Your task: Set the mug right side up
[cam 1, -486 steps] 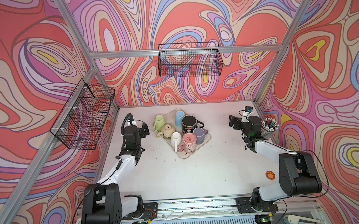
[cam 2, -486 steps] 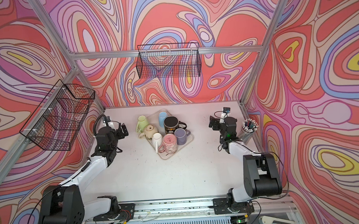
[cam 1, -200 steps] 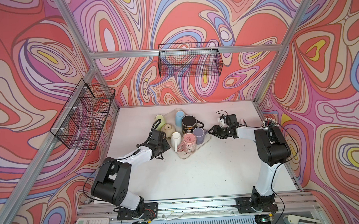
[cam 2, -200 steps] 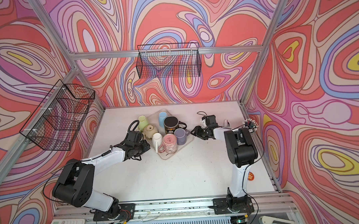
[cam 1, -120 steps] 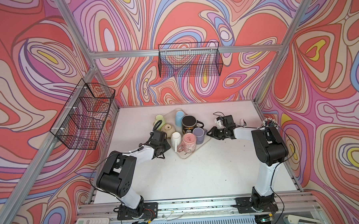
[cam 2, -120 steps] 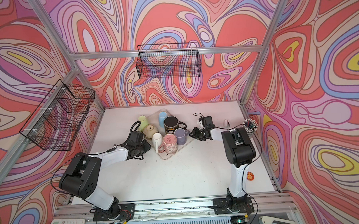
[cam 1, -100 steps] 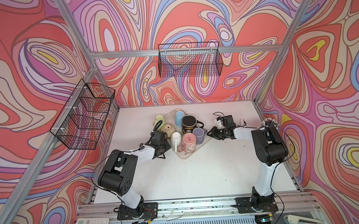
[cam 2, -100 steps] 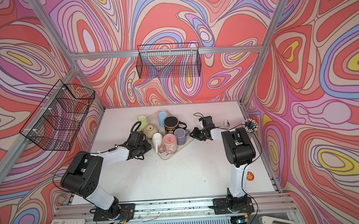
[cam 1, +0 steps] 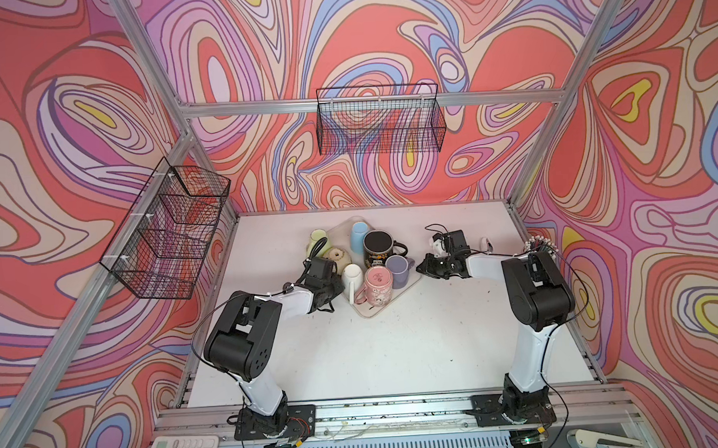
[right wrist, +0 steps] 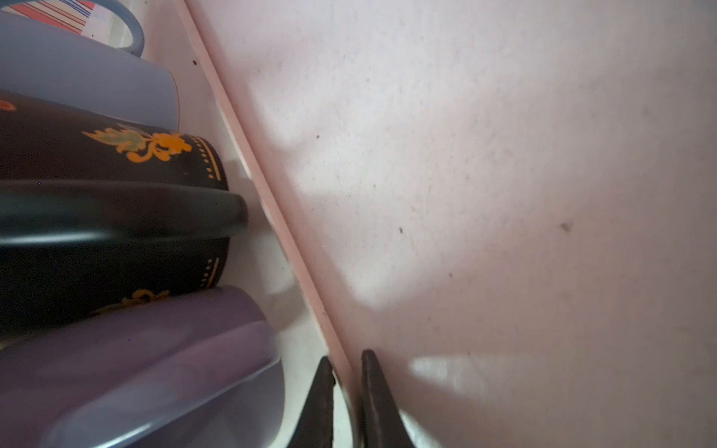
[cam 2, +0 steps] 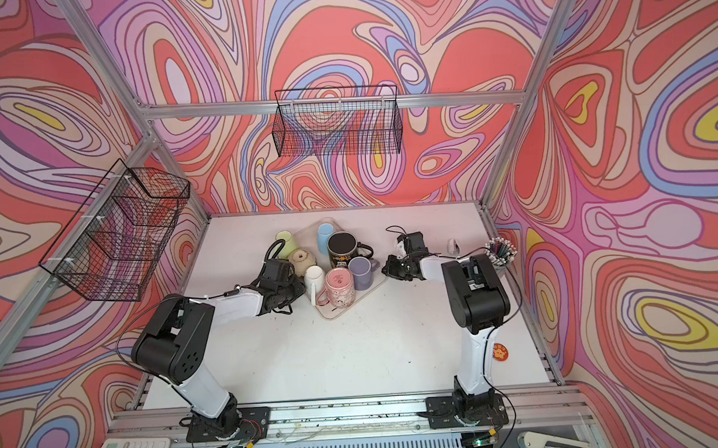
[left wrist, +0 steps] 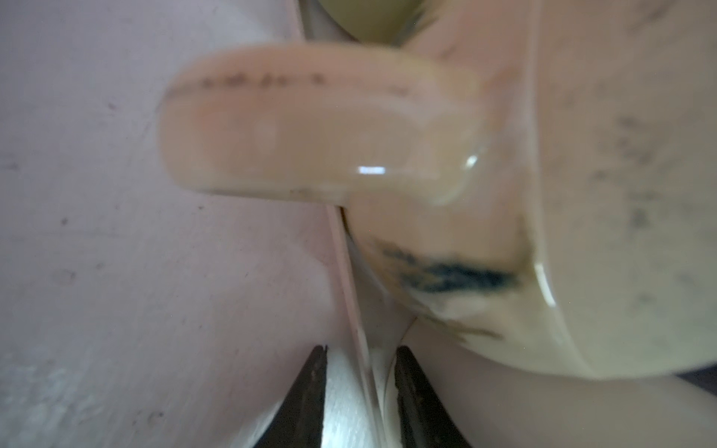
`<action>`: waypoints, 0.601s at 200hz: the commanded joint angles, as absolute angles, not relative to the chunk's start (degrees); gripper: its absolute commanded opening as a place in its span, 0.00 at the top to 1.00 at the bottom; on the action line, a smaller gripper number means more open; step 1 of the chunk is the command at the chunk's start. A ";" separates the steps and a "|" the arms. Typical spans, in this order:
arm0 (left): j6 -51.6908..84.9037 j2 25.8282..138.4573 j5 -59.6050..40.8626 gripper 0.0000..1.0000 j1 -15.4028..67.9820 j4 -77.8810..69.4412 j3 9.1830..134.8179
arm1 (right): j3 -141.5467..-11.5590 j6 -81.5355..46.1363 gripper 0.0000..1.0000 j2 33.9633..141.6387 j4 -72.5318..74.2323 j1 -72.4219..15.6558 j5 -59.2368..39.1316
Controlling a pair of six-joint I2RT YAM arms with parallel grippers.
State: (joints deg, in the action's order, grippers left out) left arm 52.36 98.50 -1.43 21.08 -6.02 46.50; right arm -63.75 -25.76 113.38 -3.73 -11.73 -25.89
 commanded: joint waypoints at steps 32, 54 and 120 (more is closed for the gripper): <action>53.70 101.14 0.41 0.80 21.45 -4.18 46.06 | -60.74 -28.65 1.00 116.35 -5.81 -16.95 -26.63; 53.70 101.42 0.43 0.86 21.51 -4.39 45.99 | -59.70 -29.00 1.00 116.22 -5.19 -17.57 -26.63; 53.27 101.47 0.84 1.00 21.51 -3.70 45.71 | -57.88 -29.05 1.00 114.45 -5.16 -18.72 -26.54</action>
State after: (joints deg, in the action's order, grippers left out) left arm 55.35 99.53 3.36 20.75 -6.59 46.52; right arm -60.77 -25.63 112.62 1.19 -15.35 -24.36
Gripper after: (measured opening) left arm 0.059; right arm 0.091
